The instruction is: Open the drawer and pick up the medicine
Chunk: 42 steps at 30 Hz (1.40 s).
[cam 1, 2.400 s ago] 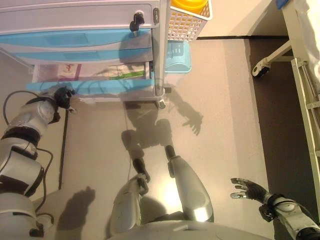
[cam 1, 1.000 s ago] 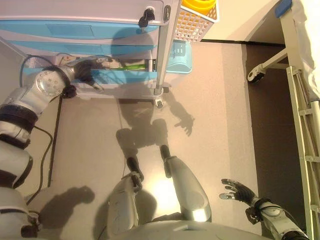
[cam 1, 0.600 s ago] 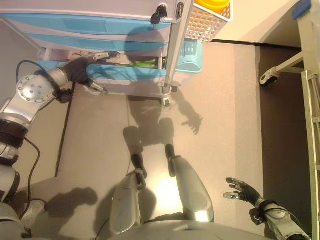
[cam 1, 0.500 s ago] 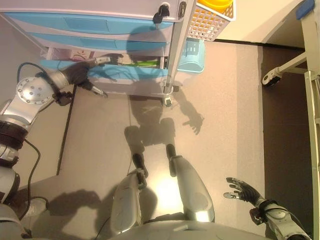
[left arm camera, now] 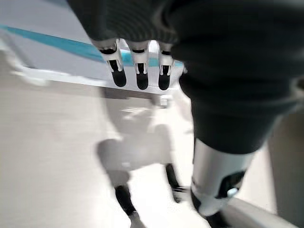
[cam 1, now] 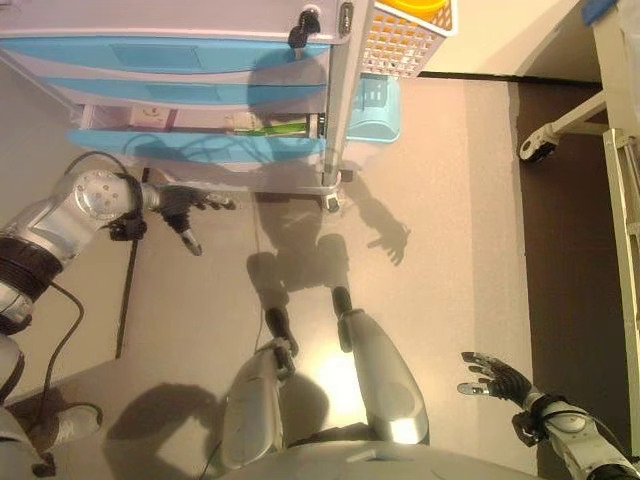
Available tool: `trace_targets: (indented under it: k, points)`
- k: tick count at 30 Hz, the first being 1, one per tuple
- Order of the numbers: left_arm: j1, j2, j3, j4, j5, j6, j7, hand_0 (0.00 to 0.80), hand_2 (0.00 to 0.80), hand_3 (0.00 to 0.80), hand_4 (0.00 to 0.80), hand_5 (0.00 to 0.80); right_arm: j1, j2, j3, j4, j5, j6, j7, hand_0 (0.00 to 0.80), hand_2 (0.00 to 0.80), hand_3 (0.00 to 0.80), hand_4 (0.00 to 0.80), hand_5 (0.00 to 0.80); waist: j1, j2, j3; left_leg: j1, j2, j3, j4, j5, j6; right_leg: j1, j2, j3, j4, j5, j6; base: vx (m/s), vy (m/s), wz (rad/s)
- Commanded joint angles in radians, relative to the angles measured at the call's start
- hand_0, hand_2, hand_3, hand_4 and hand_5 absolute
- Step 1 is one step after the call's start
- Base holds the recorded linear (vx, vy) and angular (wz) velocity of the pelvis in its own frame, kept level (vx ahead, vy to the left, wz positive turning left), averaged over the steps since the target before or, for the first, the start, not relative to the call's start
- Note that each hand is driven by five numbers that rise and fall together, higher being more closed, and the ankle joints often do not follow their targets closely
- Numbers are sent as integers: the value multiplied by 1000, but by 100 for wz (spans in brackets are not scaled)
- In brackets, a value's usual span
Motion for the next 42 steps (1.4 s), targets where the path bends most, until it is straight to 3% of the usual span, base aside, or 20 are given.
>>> trace_targets:
  k: [1, 6, 12, 21, 32, 42]
  points:
    - [-46, -9, 38, 86, 122, 25, 74, 0, 0, 0, 0, 0, 64, -25, -2, -22, 43, 4, -9, 0, 0, 0, 0, 0, -39, -11, -19, -41, 52, 0, 190, -151, -28, 11, -29, 75, -127, 88, 114, -40, -28, -2]
    - [-106, -67, 64, 321, 210, 79, 236, 0, 0, 0, 0, 0, 53, -15, 13, -18, 49, 10, -22, 0, 0, 0, 0, 0, -54, -31, -2, -83, 72, 15, 242, -149, -28, -29, -28, 79, -111, 97, 114, -39, -17, -3]
    - [-177, -95, 96, 506, 210, 71, 374, 0, 0, 0, 0, 0, 39, 8, 46, -9, 66, 17, -45, 0, 0, 0, 0, 0, -62, -54, 16, -142, 93, 17, 303, -160, -23, -82, -26, 71, -77, 98, 113, -41, -16, -9]
    - [-309, -97, 59, 573, 239, 89, 476, 0, 0, 0, 0, 0, 34, 15, 73, -13, 89, 27, -65, 0, 0, 0, 0, 0, -66, -77, 33, -222, 100, -3, 379, -208, -6, -155, -20, 63, -16, 94, 111, -19, 8, -3]
    - [-480, -71, 14, 550, 167, 121, 566, 0, 0, 0, 0, 0, 36, 16, 88, -22, 128, 22, -76, 0, 0, 0, 0, 0, -54, -90, 44, -246, 86, -31, 358, -204, -7, -182, -12, 53, -21, 103, 110, -11, -39, 4]
    - [-579, -37, -3, 573, 161, 25, 702, 0, 0, 0, 0, 0, 39, 24, 93, -6, 162, 6, -68, 0, 0, 0, 0, 0, -47, -106, 43, -255, 96, -39, 359, -203, -16, -184, -11, 35, -30, 107, 108, -13, -38, 3]
